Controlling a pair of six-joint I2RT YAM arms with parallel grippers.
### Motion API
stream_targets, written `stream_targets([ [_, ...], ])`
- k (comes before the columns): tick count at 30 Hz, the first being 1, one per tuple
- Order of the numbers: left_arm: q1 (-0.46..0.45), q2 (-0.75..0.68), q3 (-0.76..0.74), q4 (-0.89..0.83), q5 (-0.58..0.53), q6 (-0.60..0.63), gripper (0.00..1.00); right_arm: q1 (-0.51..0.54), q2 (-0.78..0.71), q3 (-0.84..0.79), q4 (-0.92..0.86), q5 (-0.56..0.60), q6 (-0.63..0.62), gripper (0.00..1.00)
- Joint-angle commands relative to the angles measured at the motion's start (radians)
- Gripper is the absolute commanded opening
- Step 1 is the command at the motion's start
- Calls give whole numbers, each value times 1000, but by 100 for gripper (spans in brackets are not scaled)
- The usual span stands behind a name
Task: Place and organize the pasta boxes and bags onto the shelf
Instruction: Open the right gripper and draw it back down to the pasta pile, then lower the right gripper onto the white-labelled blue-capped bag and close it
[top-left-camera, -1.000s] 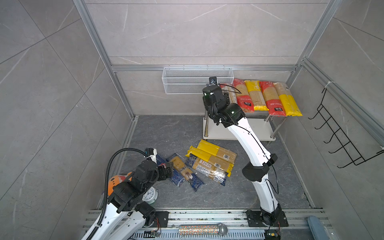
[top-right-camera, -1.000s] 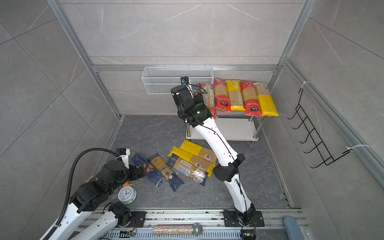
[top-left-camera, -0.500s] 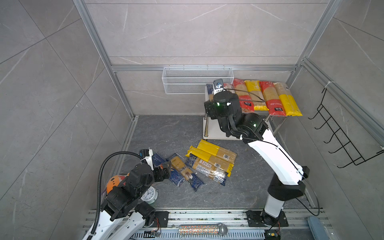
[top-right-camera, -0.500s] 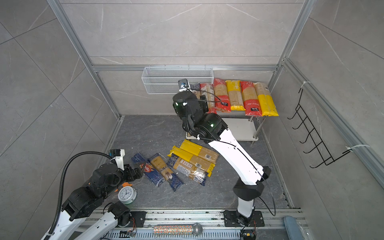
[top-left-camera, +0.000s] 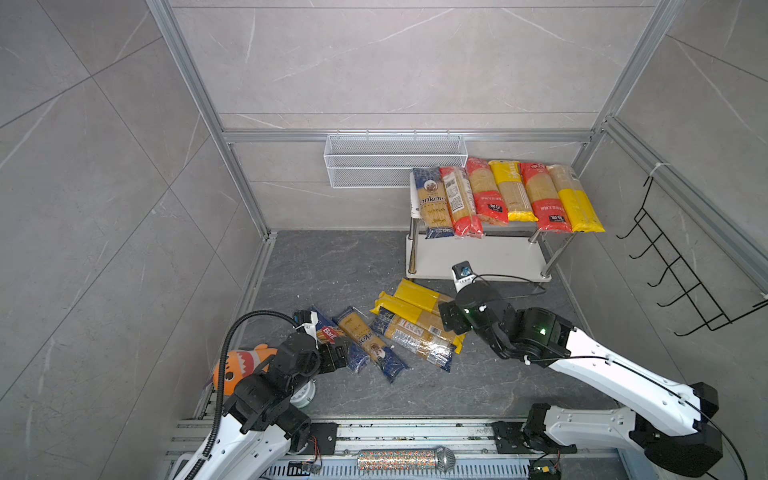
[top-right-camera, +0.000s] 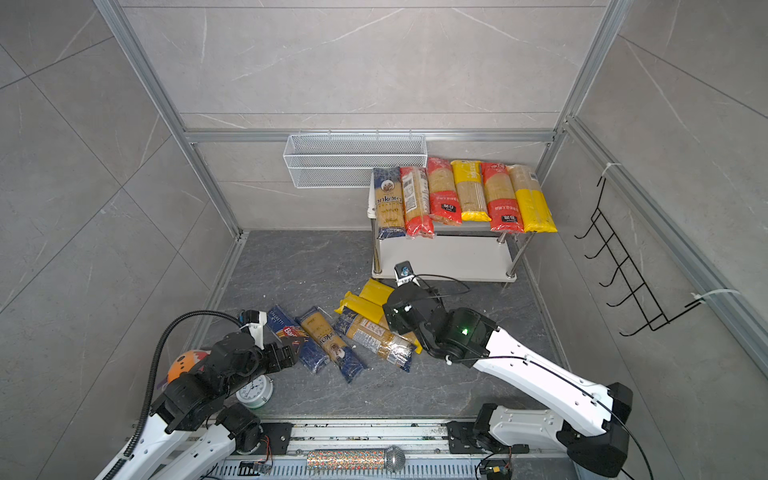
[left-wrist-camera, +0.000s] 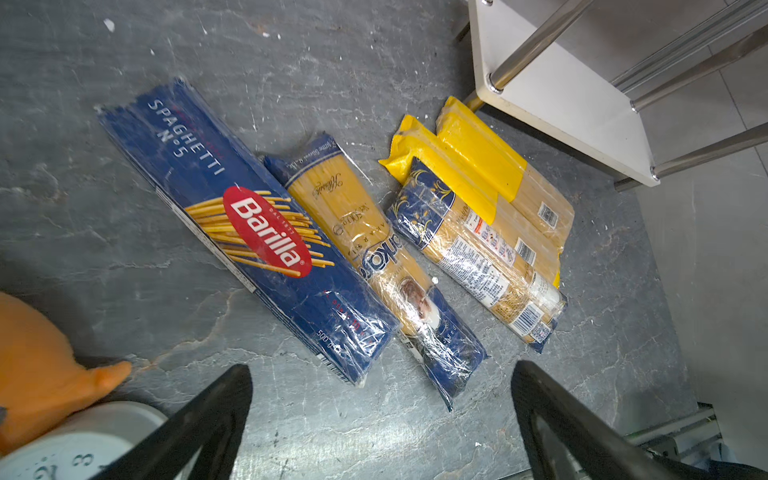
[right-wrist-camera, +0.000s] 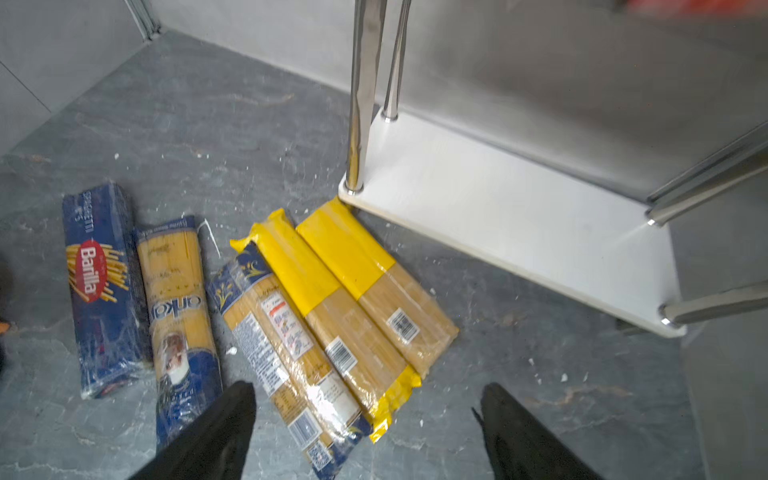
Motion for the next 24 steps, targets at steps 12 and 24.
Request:
stream_targets([
  [12,-2,152,-90,202,51,-71,100,7,187,-293,290,-295,72,89],
  [24,-5,290,-82,286,25,-35,100,5,459,-273,346,-256,-22,95],
])
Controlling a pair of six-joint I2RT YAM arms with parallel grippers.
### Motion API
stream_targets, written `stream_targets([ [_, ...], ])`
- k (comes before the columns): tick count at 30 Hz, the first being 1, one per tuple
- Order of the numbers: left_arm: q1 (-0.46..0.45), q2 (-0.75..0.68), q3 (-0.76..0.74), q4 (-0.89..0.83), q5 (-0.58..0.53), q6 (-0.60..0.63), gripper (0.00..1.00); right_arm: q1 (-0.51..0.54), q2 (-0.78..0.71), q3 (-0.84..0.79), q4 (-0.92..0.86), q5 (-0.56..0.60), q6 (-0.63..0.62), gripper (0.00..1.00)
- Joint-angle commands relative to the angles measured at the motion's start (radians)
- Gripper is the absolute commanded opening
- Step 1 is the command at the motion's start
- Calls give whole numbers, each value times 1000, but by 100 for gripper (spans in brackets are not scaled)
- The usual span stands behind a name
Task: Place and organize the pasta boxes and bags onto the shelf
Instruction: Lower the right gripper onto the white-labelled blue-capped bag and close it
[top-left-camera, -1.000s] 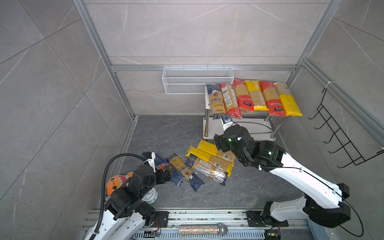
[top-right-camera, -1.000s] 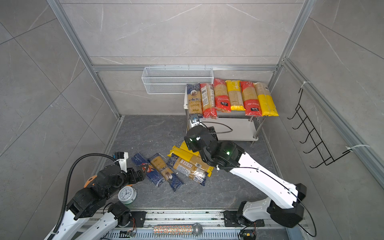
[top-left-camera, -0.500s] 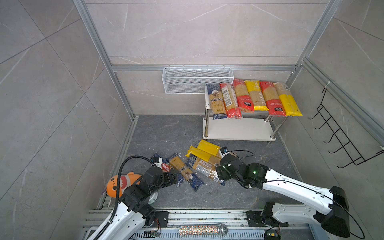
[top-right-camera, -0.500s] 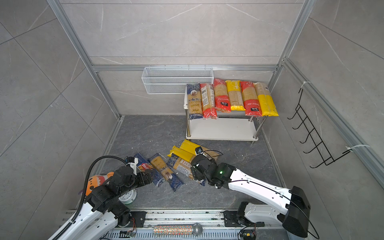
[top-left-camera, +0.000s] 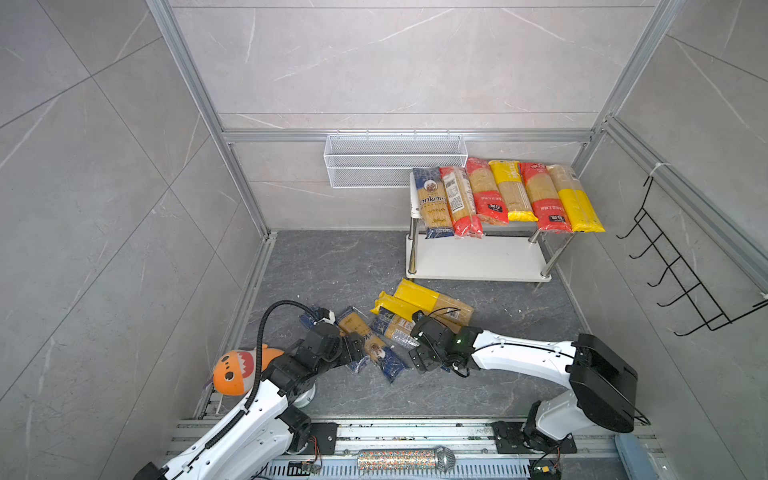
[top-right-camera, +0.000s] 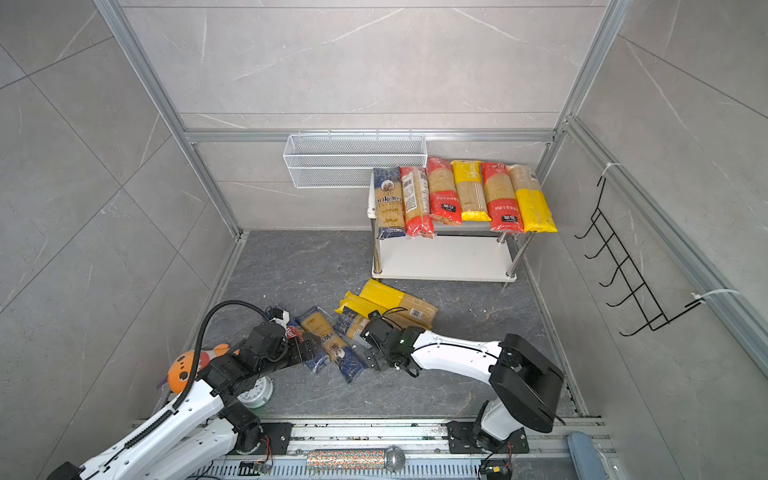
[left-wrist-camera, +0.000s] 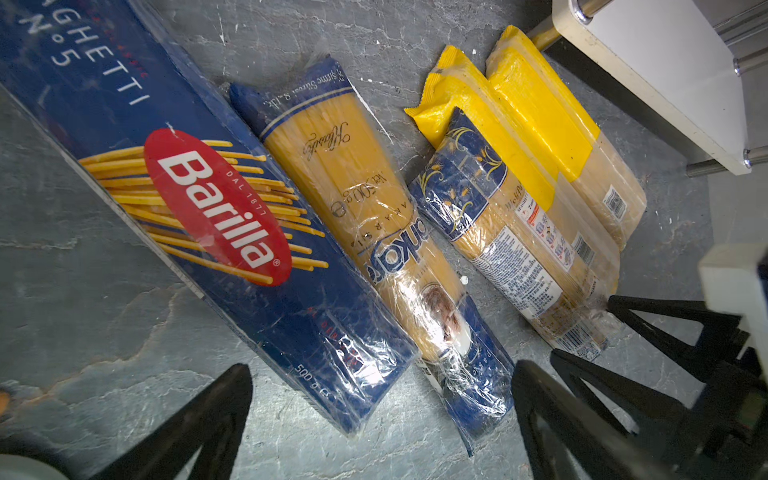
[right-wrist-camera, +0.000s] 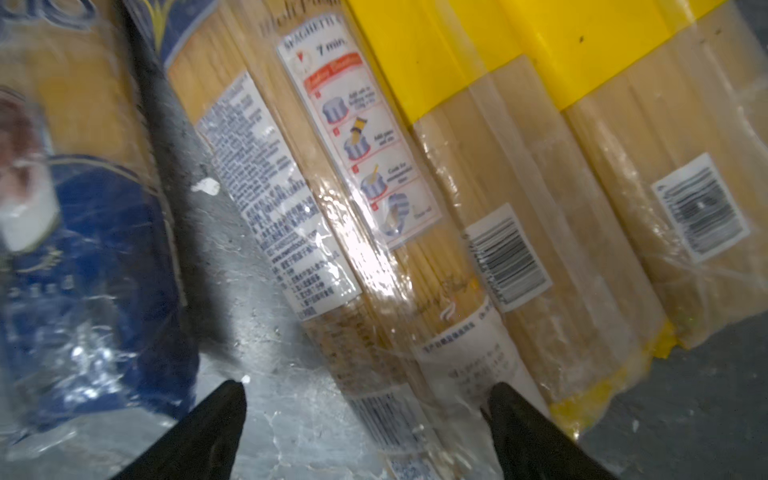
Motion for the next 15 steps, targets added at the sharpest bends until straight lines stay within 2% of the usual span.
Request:
stream_targets([
  [1,-3,20,7,53,-2,25,100,3,52,13,22,37,-40,95],
  [10,-4,37,20,56,-10,50,100,-10,130,68,-13,137,-66,96],
  [15,-5,26,23,51,-18,62,100,-41,137,86,-14,110,-87,97],
])
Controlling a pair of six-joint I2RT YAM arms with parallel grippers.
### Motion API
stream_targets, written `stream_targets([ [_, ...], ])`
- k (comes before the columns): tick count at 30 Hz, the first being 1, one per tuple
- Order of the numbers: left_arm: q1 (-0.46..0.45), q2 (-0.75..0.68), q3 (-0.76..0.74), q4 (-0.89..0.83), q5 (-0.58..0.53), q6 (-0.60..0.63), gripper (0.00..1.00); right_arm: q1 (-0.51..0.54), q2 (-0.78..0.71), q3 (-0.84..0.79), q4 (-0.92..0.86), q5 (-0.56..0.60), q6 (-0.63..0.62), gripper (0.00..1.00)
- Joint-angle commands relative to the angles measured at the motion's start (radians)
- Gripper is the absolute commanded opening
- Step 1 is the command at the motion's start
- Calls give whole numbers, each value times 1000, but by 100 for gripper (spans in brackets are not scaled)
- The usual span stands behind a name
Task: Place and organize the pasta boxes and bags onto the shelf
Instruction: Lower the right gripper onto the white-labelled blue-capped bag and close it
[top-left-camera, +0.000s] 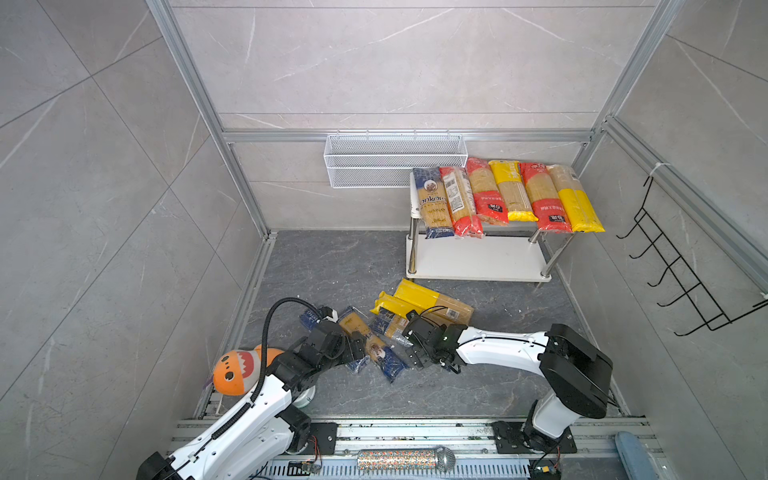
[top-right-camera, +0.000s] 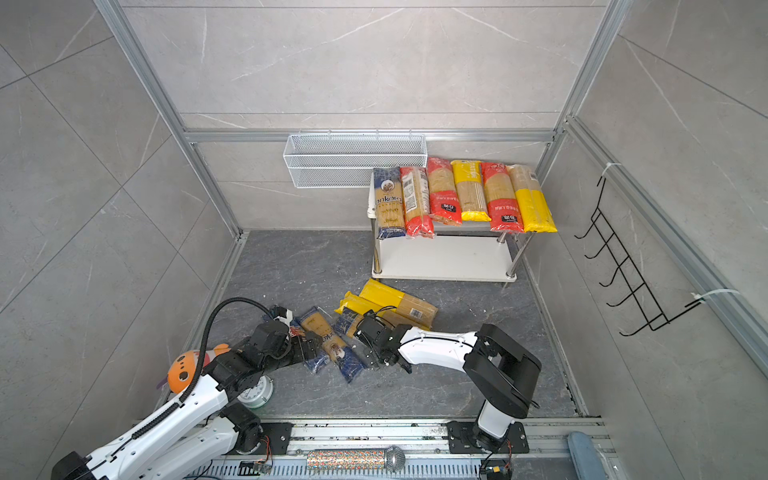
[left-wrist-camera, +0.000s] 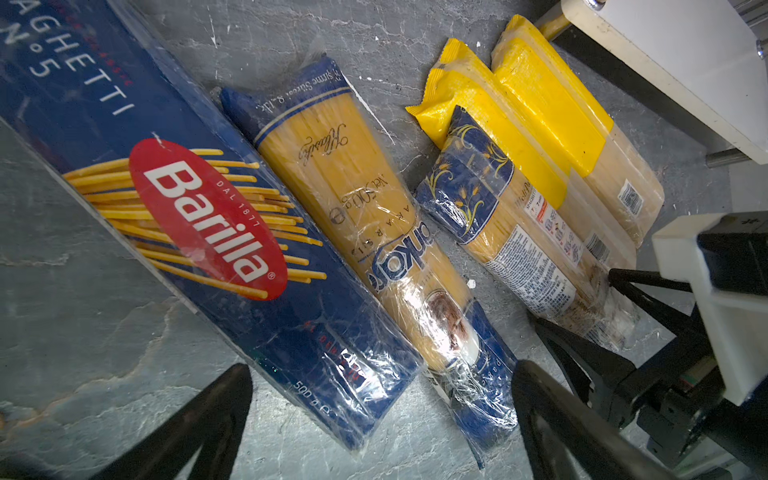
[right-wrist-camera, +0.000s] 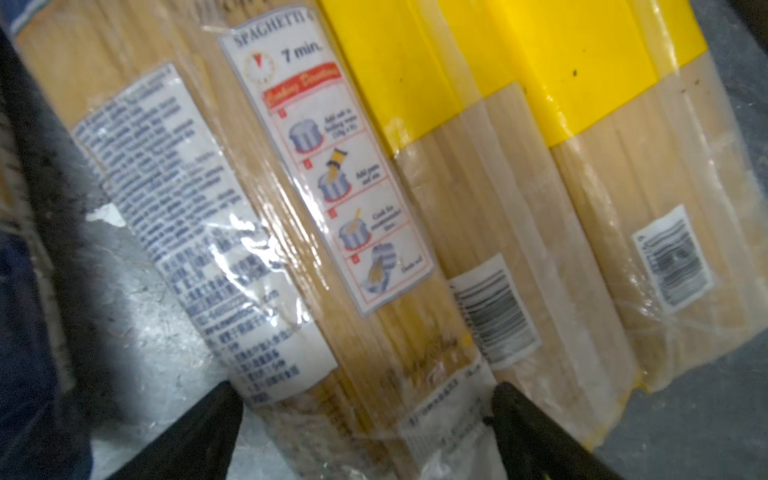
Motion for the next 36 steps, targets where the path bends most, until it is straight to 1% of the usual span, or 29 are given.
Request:
stream_targets([
  [1,-5,-16,21,26,-13,32,100,-37,37,32,-24,-4,-23,97],
  [4,-3,-33,19,16,-16,35,100,-65,51,31,-10,-64,-22,96],
  [8,-4,-76,14,-6,-22,36,100,-67,67,45,-23,-120,-13,95],
  [12,-4,-129,10,-31,-26,40,100,-68,88,55,-46,-160,3,89],
  [14,-4,-151,11,-48,-30,42,100,-68,89,55,-54,-180,13,78],
  [16,-3,-175,16,-68,-35,43,100,-68,82,53,-60,-197,27,59],
  [18,-4,-199,19,-87,-37,45,100,-67,65,49,-68,-207,40,43],
  [20,-3,-224,20,-105,-41,46,100,-67,42,43,-74,-228,50,30],
  [23,-3,-256,24,-120,-44,45,100,-67,-3,33,-76,-284,63,13],
  [26,-4,-276,33,-129,-46,45,100,-68,-40,24,-68,-334,84,2],
  [27,-4,-279,36,-134,-46,45,100,-68,-55,19,-59,-350,96,0],
  [29,-4,-283,44,-141,-44,46,100,-68,-87,6,-27,-386,120,0],
  [32,-4,-290,57,-153,-43,49,100,-77,-132,-32,67,-488,178,0],
  [36,-5,-299,78,-174,-45,54,100,-103,-197,-82,169,-561,242,0],
])
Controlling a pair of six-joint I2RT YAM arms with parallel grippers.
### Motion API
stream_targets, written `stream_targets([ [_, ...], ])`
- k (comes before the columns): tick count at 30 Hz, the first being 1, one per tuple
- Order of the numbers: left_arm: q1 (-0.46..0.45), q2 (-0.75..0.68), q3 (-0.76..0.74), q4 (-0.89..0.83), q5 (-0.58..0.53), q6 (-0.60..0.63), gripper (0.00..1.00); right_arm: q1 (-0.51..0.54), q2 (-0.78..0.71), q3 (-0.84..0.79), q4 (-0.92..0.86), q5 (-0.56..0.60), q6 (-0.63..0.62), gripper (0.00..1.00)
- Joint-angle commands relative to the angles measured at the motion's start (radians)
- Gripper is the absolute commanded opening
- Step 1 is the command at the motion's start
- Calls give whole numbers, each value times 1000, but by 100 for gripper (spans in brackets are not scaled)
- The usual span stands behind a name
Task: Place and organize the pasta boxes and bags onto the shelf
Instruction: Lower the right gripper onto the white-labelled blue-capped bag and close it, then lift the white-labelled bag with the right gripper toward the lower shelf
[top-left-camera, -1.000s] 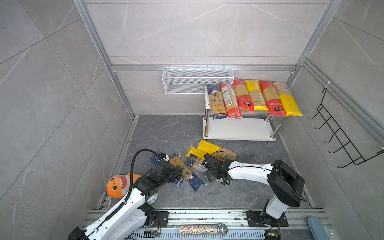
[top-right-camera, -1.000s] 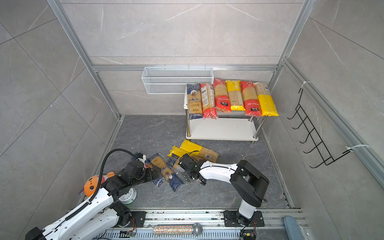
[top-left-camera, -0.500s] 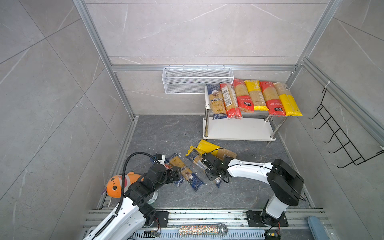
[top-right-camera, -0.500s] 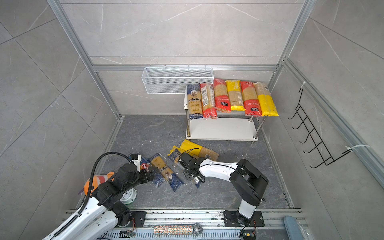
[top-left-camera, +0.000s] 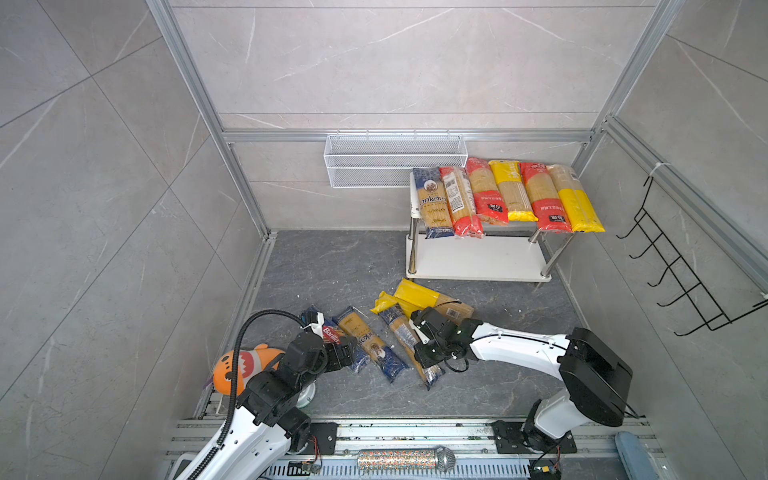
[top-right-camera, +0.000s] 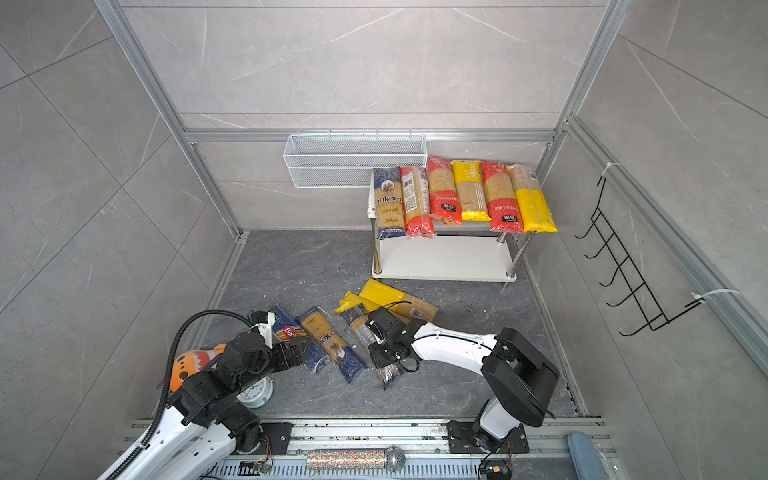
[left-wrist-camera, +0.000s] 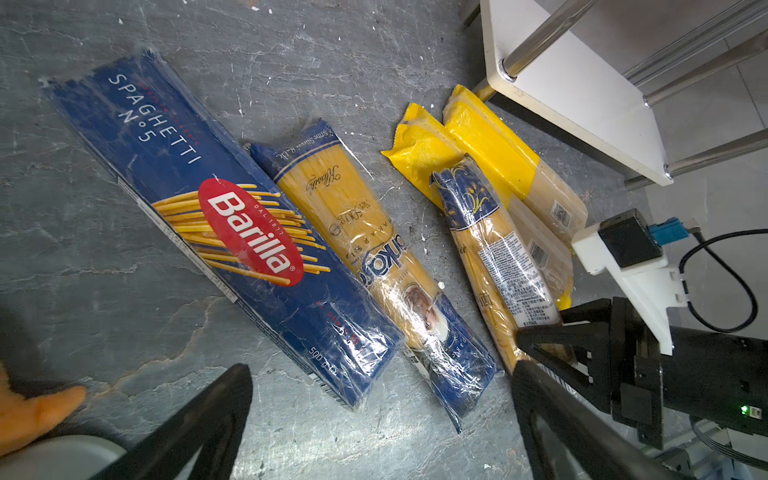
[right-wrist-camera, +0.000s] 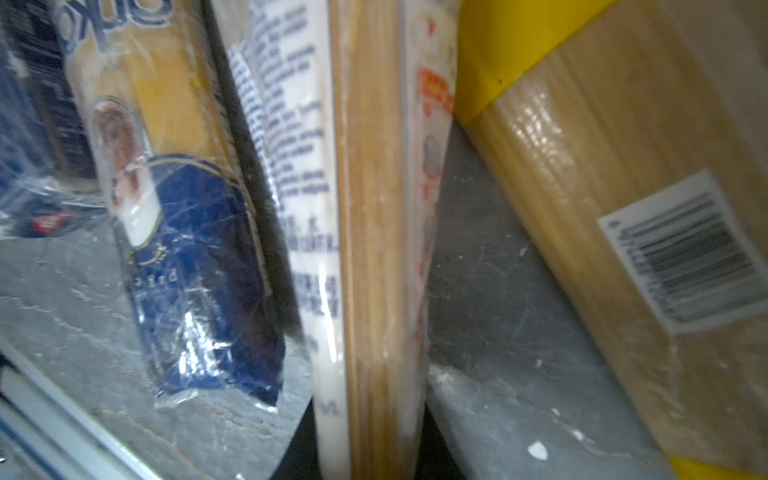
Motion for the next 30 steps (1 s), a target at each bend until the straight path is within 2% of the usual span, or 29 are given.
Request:
stream_targets([
  [1,-4,-12,55,-24,-15,29,100,-37,-95,-34,149,-112,96,0],
  [8,-4,-9,81,-43,-25,37,100,-187,-223,-139,271,-282,159,0],
  [18,-4,70,145,-41,-36,60,100,-327,-302,-129,231,-340,111,0],
  [30,-4,198,219,9,-35,106,100,-546,-270,-72,246,-408,76,0],
])
